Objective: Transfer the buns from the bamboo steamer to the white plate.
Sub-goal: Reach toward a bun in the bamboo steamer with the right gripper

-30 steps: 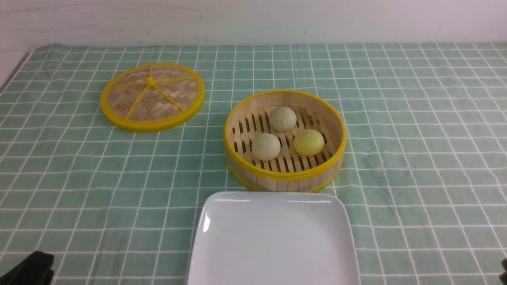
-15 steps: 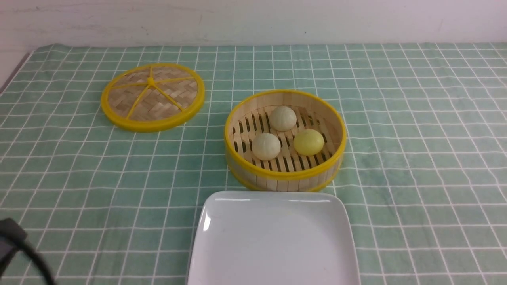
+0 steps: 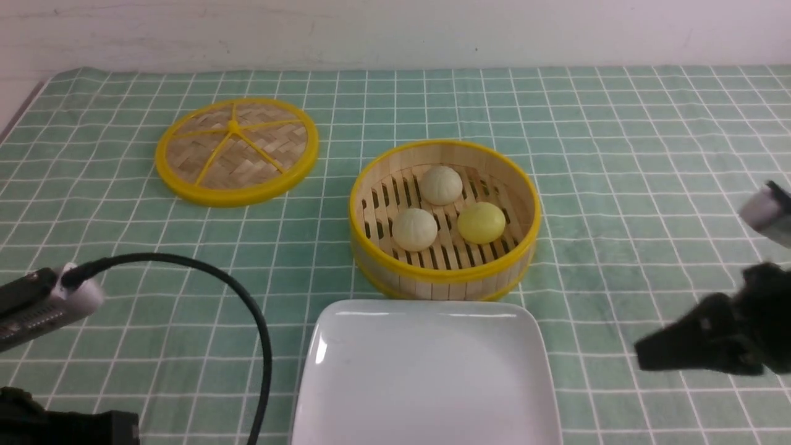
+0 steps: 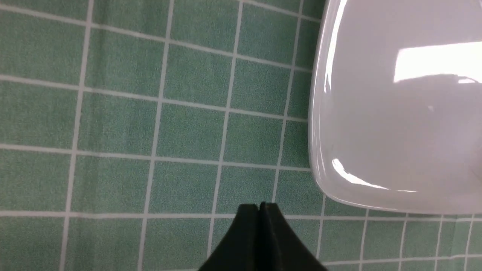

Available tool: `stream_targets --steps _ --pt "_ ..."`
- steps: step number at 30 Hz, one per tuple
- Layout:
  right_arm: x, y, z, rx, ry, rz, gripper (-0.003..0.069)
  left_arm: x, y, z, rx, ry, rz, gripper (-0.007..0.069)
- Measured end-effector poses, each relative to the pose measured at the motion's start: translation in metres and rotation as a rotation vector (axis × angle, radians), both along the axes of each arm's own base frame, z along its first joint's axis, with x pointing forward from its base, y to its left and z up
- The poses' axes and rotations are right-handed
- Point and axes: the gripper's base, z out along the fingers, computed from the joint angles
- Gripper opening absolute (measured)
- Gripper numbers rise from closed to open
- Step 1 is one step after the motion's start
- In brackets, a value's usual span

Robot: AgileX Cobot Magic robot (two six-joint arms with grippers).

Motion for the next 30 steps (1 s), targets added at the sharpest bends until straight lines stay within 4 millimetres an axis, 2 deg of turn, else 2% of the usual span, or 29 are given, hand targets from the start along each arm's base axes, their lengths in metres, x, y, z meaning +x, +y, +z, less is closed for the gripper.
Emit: stream_targets --steps 3,7,11,14,16,21,26,30 --pt "0.016 0.027 0.003 0.081 -0.057 0.086 0.0086 0.001 0.000 0.000 -0.002 0.000 -0.004 0.0012" --pt "0.037 0.062 0.002 0.043 -0.084 0.194 0.0108 0.001 -0.001 0.000 -0.007 -0.005 -0.002 0.0017" --pt "0.061 0.075 0.009 -0.055 -0.103 0.199 0.0120 0.002 -0.002 0.001 -0.019 -0.014 0.001 0.0022" --pt "0.093 0.086 0.019 -0.203 -0.152 0.182 0.0150 0.002 -0.002 0.001 -0.024 -0.019 0.003 0.0028" --pt "0.110 0.092 0.018 -0.279 -0.159 0.163 0.0181 0.003 -0.002 0.002 -0.024 -0.026 0.007 0.0032" --pt "0.144 0.102 0.002 -0.414 -0.157 0.110 0.0274 0.005 -0.001 0.002 -0.024 -0.046 0.015 0.0040" --pt "0.187 0.109 -0.027 -0.527 -0.191 0.052 0.0413 0.005 -0.001 0.002 -0.024 -0.051 0.017 0.0047" --pt "0.207 0.115 -0.049 -0.535 -0.223 0.025 0.0446 0.006 -0.001 0.003 -0.023 -0.057 0.020 0.0053"
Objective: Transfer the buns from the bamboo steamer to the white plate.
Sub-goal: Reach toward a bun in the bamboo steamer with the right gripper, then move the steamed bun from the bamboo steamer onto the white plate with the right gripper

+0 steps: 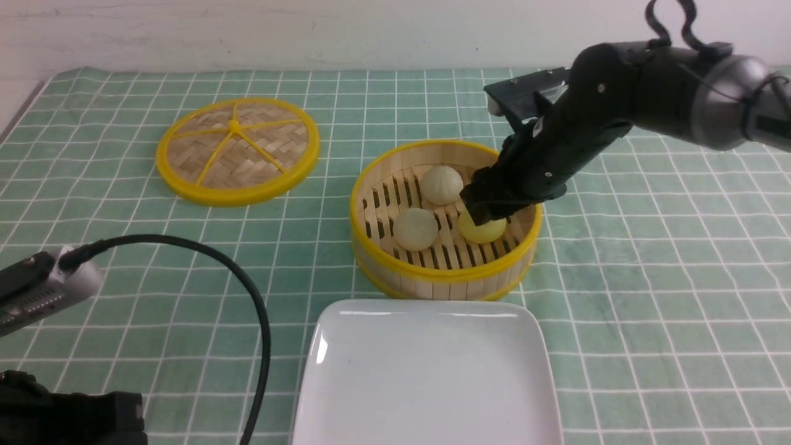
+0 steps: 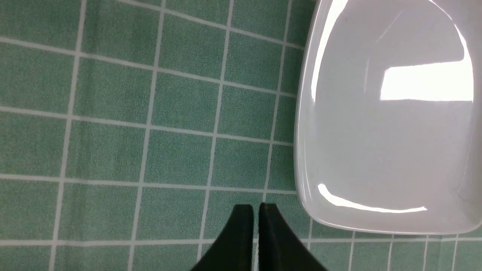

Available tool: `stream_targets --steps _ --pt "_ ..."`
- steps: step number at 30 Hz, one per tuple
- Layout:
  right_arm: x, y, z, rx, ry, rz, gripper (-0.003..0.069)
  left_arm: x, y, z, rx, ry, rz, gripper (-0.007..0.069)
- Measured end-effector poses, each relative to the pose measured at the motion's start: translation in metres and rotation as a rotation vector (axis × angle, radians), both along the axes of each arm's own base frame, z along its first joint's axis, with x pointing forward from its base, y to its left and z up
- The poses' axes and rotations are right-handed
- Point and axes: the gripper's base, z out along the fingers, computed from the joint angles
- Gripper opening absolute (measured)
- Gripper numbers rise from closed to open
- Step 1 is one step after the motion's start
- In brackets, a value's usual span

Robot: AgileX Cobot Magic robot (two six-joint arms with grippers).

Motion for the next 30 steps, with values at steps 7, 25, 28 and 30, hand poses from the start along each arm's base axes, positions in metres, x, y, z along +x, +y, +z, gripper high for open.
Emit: stream_targets --steps 7,25,28,30 --pt "0.010 0.005 -0.017 0.034 -0.016 -0.032 0.0274 0.001 0.000 0.000 0.001 -0.011 0.005 0.0056" --pt "-0.174 0.010 0.165 0.284 -0.104 0.272 0.0015 0.001 0.000 0.000 0.004 -0.011 0.005 0.0082" --pt "-0.199 0.016 0.133 0.298 -0.061 0.283 0.0015 0.001 0.000 0.000 0.004 -0.011 0.005 0.0085" --pt "-0.211 0.021 0.091 0.297 -0.046 0.246 0.0016 0.001 0.000 0.000 0.004 -0.011 0.005 0.0086"
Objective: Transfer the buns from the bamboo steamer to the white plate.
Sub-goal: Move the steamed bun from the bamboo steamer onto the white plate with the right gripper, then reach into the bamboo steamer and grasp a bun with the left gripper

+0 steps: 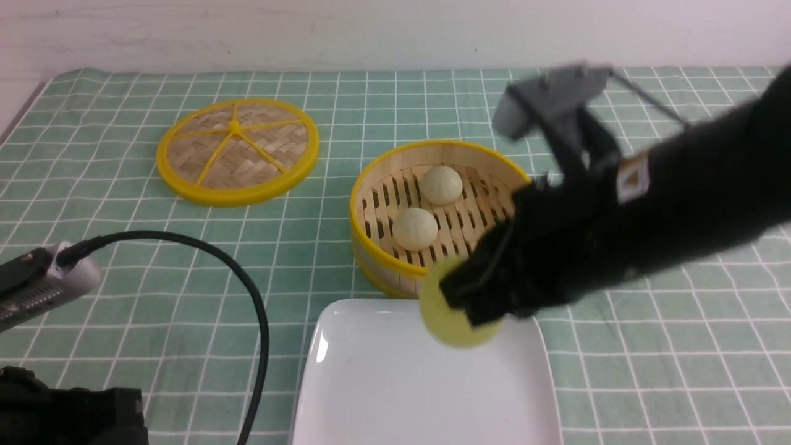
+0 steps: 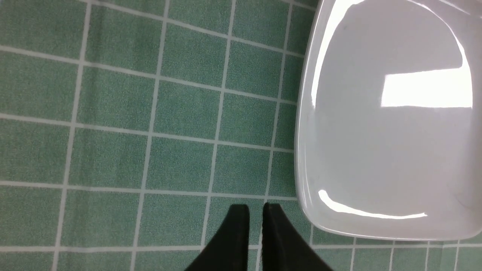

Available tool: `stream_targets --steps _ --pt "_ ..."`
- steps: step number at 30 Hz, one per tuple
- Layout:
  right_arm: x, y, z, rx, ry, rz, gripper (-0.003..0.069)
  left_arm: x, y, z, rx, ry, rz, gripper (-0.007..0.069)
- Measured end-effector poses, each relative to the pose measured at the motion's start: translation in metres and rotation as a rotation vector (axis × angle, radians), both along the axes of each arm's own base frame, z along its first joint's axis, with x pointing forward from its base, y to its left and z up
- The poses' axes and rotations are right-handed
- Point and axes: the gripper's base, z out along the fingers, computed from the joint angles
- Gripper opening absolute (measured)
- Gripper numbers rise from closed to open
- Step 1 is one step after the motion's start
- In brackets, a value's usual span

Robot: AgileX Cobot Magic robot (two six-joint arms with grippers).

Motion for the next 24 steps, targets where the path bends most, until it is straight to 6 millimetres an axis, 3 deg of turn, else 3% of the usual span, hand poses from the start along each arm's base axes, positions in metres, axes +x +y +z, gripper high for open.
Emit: stream_targets --steps 4,5,7,9,11,12,13,18,21,24 --pt "0.003 0.000 -0.066 -0.013 -0.010 -0.140 0.0027 0.000 0.000 0.000 0.000 -0.002 0.001 0.0091" --pt "0.004 0.000 -0.069 -0.014 -0.011 -0.148 0.0029 0.000 0.000 0.000 0.000 -0.002 0.001 0.0091" --pt "0.013 0.000 -0.102 -0.037 -0.008 -0.236 0.0064 0.000 0.000 0.000 0.000 -0.002 0.001 0.0094" --pt "0.017 0.001 -0.112 -0.047 -0.006 -0.260 0.0095 0.000 0.000 0.000 0.000 -0.002 0.001 0.0095" --pt "0.023 0.004 -0.128 -0.068 0.008 -0.292 0.0186 0.000 0.000 0.000 0.000 -0.002 0.001 0.0097" --pt "0.023 0.004 -0.129 -0.068 0.007 -0.296 0.0195 0.000 0.000 0.000 0.000 -0.002 0.001 0.0098" --pt "0.025 0.004 -0.134 -0.077 0.009 -0.300 0.0269 0.000 0.000 0.000 0.000 -0.002 0.001 0.0100" --pt "0.022 0.000 -0.122 -0.083 -0.012 -0.252 0.0433 0.000 0.000 0.000 0.000 -0.004 0.002 0.0108" --pt "0.021 -0.013 -0.094 -0.051 -0.027 -0.226 0.0494 0.000 0.000 0.000 0.001 -0.004 0.002 0.0112" --pt "0.022 -0.033 -0.056 -0.007 -0.043 -0.223 0.0505 0.000 0.000 0.000 0.001 -0.004 0.002 0.0115"
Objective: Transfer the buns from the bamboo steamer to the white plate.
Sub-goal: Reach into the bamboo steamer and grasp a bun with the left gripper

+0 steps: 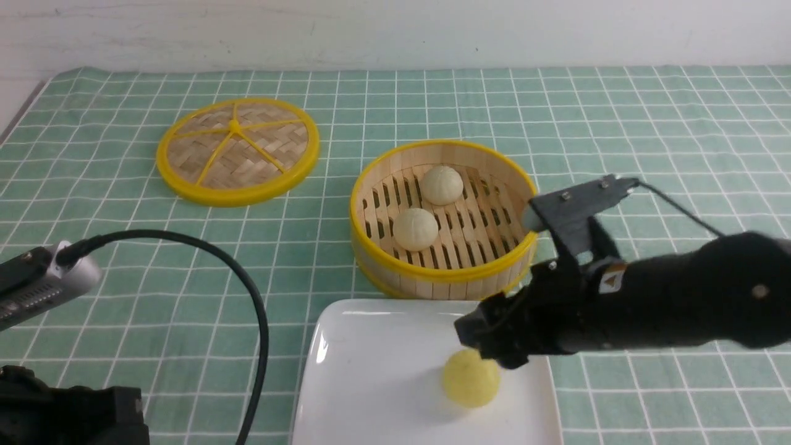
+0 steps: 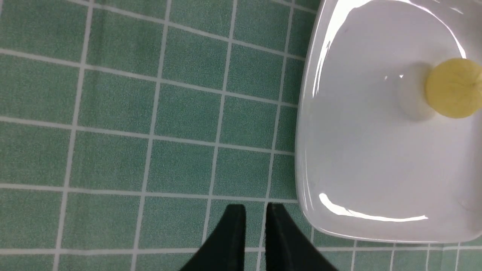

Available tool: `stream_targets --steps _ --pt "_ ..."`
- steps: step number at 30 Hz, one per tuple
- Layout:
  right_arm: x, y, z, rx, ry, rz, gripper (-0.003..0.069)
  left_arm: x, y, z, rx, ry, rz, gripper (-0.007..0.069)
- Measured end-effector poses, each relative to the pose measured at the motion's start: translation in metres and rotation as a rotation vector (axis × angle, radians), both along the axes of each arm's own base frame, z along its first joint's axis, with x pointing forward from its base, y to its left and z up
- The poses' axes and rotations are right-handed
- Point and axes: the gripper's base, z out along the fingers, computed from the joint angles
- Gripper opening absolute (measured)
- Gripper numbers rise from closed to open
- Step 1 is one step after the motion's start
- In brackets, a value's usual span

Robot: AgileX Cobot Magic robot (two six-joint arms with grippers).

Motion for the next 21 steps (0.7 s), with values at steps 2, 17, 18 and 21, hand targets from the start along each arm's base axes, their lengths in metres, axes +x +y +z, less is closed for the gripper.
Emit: stream_targets --steps 2,17,18,21 --pt "-0.004 -0.014 0.023 0.001 0.002 0.026 0.0493 0.000 0.000 0.000 0.000 0.000 0.000 0.0118" --pt "-0.102 -0.115 0.113 -0.277 0.053 -0.061 -0.0008 0.013 0.002 0.002 0.016 -0.048 0.010 0.0097" --pt "-0.113 -0.123 0.113 -0.273 0.030 -0.092 -0.0014 0.019 0.002 0.002 0.018 -0.036 0.004 0.0066" --pt "-0.137 -0.139 0.103 -0.248 -0.048 -0.141 -0.0014 0.038 0.001 0.006 0.023 -0.004 -0.019 0.0010"
